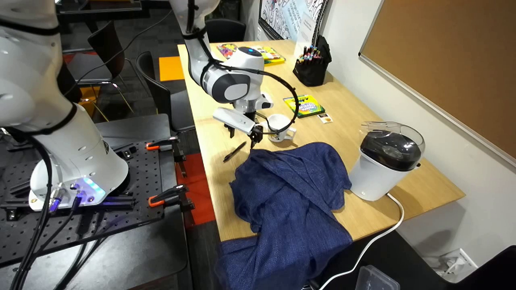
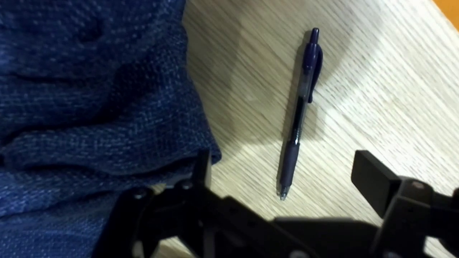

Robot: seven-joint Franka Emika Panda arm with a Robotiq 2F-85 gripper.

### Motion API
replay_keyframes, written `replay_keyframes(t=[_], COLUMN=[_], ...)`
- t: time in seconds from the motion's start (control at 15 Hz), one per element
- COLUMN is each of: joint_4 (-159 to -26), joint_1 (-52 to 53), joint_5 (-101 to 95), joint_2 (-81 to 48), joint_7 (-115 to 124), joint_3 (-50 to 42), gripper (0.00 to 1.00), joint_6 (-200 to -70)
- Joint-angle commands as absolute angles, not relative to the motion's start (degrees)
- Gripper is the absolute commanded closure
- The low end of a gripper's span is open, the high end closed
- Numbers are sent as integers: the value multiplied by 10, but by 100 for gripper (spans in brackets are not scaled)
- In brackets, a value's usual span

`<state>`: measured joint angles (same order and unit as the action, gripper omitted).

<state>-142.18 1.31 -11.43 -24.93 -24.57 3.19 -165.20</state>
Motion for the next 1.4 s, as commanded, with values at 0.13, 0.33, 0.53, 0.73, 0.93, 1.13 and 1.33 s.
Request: replay_keyframes(t=[0.13,0.33,0.53,0.73,0.93,1.13,1.33], joint_4=[-1420,-1411,-1399,-1388,-1378,-1369,-1369], joint_1=[-4,-13,-17,-22,-29,-31,-28], joint_5=[-126,-125,-126,-126,-126,-126,-127], joint_2=[-292,-311,-326,-339,-353,-359,-354], joint_7=[-236,-238,-240,-242,-244,-244,-241], joint_3=[45,54,59,65,72,73,74], gripper=[0,0,10,20,34,67,89], joint_6=[-1721,-1725,-1717,-1714,-1712,-1711,-1708])
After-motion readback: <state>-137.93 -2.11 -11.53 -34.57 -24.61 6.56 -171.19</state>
